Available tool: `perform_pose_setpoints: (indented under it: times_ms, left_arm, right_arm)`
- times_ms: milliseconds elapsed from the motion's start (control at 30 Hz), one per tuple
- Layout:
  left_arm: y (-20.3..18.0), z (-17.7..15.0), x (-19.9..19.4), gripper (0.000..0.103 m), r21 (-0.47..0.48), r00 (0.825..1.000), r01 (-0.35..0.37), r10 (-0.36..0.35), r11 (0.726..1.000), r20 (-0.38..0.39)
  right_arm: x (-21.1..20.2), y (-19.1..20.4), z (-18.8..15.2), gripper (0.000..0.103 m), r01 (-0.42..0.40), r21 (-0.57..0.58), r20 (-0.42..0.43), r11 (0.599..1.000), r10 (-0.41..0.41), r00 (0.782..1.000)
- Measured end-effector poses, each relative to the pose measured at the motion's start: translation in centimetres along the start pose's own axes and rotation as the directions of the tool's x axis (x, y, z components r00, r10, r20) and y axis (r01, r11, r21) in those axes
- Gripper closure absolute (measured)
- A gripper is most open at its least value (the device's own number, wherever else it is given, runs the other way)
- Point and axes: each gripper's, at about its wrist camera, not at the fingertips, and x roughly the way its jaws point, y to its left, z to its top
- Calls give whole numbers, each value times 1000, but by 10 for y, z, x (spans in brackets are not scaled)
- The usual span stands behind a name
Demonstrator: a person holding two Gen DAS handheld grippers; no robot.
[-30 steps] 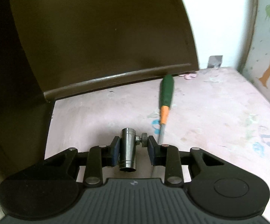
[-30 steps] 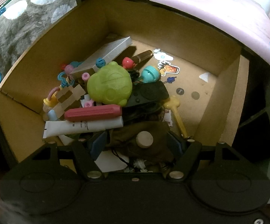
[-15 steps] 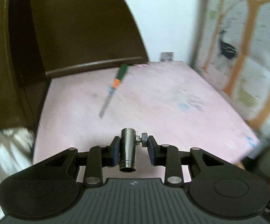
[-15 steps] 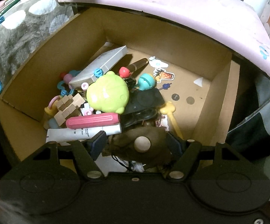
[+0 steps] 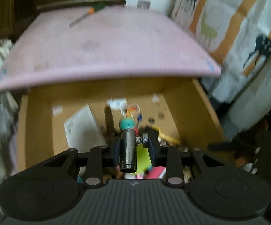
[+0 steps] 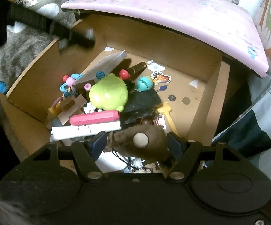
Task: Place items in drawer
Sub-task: 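Carry the metal fitting into the drawer and release it with the left tool, then grasp the green-handled screwdriver on the nightstand top with the left tool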
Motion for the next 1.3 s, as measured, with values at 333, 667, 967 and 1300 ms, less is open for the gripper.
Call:
perform_pose_setpoints:
  times_ms: [333,667,967,1300]
  left_arm:
    - [-22,-36,26,74,-10,998,-41,41,999,-52]
    - [-25,-38,19,35,-22,995,-92,91,996,-34]
    - [-21,-39,-3,35,-60,996,-93,92,994,-21]
    - [-14,-7,-32,35,-15,996,-61,62,998,61]
  right_arm:
    - [-9,-2,-9,31,4,-7,-1,1000,-4,1000]
    - [-13,0,-13,31,2,-17,5,1000,-2,1000]
    - [-16,2,-12,31,-4,-19,14,1000,4,1000]
    - [-16,5,-11,31,-15,-26,18,1000,15,1000]
